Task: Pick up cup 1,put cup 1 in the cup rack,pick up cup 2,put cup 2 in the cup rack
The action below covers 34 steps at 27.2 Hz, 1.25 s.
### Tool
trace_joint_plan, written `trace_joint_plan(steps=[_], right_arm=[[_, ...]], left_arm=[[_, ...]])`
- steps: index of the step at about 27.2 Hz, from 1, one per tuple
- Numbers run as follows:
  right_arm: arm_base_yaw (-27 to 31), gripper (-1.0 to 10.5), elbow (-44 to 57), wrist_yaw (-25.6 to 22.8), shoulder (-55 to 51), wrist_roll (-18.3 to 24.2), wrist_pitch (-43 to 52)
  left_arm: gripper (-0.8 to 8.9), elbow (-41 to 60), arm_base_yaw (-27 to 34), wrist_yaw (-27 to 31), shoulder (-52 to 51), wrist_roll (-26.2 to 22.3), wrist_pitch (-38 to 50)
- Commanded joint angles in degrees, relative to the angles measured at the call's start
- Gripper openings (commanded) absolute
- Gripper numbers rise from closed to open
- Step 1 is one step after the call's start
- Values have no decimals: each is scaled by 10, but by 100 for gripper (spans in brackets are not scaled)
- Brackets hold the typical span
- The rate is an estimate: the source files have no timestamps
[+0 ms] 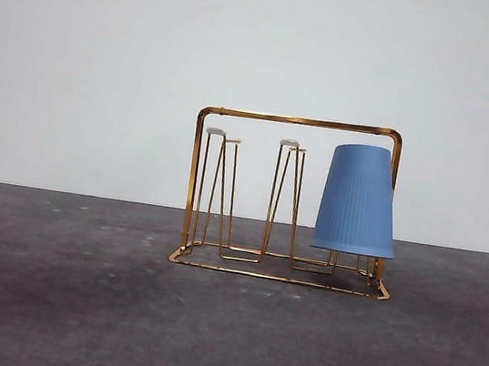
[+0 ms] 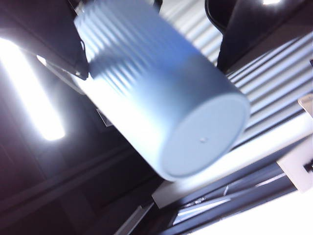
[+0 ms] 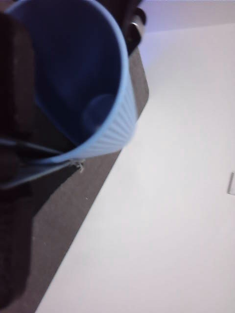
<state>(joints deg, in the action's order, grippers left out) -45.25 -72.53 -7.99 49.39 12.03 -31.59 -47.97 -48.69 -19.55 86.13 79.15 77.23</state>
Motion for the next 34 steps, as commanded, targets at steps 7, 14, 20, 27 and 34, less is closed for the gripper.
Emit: trace_joint_plan(steps=[7,14,20,27,34], right_arm=[[-2,-13,31,14,6,1,-9],[-2,-12,31,13,8,1,-6],[-2,-12,31,14,18,1,-10],[-2,11,31,18,23,-1,-11],[-2,193,30,16,12,-24,-32]], left_arm=[[439,1,19,16,1,-1,21],[420,1,24,13,1,-1,18],[172,1,24,9,1,-2,16],[-12,1,24,-8,1,-2,15],[-7,1,41,-33,1,-4,12]])
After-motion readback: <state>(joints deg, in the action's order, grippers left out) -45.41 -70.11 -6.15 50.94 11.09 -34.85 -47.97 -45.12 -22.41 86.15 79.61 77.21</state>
